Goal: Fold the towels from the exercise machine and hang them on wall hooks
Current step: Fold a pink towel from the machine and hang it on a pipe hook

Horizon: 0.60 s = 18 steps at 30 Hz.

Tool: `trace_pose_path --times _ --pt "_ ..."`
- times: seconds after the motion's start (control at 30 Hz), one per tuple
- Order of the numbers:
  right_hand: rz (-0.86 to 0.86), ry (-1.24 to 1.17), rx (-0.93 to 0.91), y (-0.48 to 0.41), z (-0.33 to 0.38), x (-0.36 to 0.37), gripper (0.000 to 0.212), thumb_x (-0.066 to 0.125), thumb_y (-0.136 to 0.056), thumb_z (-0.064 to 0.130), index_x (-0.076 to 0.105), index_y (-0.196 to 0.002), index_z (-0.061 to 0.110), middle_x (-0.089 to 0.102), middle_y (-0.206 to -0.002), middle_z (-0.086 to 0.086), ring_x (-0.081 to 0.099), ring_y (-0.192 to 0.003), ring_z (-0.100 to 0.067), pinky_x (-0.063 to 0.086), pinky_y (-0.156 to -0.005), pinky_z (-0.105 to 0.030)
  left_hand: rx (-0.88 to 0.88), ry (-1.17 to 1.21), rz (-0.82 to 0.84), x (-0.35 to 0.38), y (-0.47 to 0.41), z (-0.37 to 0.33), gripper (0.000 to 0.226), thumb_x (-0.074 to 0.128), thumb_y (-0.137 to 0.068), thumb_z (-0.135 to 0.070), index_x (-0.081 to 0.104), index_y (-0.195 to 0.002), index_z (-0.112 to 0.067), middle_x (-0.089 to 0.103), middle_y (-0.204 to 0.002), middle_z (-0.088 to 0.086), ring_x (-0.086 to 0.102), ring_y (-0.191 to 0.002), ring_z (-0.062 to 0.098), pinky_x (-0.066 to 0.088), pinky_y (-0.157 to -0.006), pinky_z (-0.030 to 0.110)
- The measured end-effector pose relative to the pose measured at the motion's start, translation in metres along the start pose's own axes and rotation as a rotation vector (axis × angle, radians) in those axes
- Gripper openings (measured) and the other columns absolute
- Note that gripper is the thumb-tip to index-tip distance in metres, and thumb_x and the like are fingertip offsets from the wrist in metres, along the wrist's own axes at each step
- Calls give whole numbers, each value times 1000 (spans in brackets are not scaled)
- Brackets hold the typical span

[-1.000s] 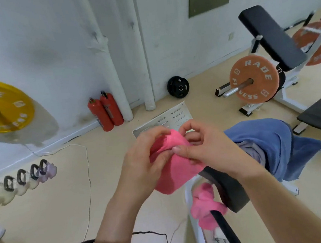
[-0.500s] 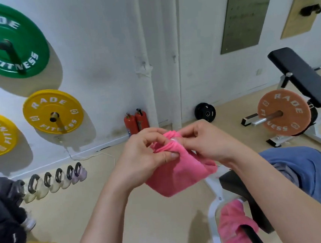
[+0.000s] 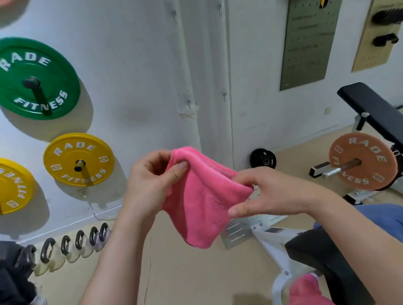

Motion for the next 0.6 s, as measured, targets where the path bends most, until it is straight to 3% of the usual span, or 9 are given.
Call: trace_pose_path --times 0.1,0.2,0.3,0.4,0.5,0.6 --pt "-40 105 -4 -11 2 -7 39 69 -74 58 72 -88 22 71 -83 -1 62 -78 -26 53 -75 -44 48 13 -108 -22 -9 -8 19 65 -83 3 60 -77 -15 61 -66 -8 54 -62 4 45 -59 14" --pt "-53 74 -45 -17 23 -18 23 65 -84 47 74 -88 27 64 -73 17 53 -64 -2 41 -61 -18 30 113 -295 -37 -18 4 31 56 -91 2 44 -72 -20 46 -65 -1 40 -54 5 32 -51 20" --pt "-83 182 -135 -30 48 -20 35 59 -85 50 71 -76 18 61 -82 9 55 -72 -6 44 -64 -21 -101 183 -424 -32 -25 29 24 49 -98 -8 43 -79 -23 40 -64 -1 34 -48 4 28 -46 22" --pt "-177 25 -95 -45 47 -33 43 68 -79 48 65 -61 9 55 -60 4 47 -52 -8 36 -50 -22 -194 110 -490 -28 -32 40 14 45 -97 -13 48 -90 -25 42 -65 -2 37 -43 3 29 -44 23" --pt "-333 -252 6 -58 21 -49 45 75 -79 32 61 -60 -6 38 -51 1 34 -50 -13 27 -49 -26 -217 88 -461 -21 -50 44 6 48 -96 -23 52 -98 -19 47 -71 -3 44 -46 -1 36 -46 19" --pt "-442 -388 61 -79 -5 -59 47 70 -80 27 49 -57 -8 29 -58 -6 29 -56 -18 26 -55 -35 -366 111 -289 -2 -74 61 30 50 -95 -41 61 -86 -14 60 -70 -1 55 -60 12 44 -57 26"
Point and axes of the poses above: each hand's wrist, its own y-axis away from the middle knuckle, its own x-axis out of the palm, z = x × y, the point moved 7 cm from there along -y, towards the middle knuckle
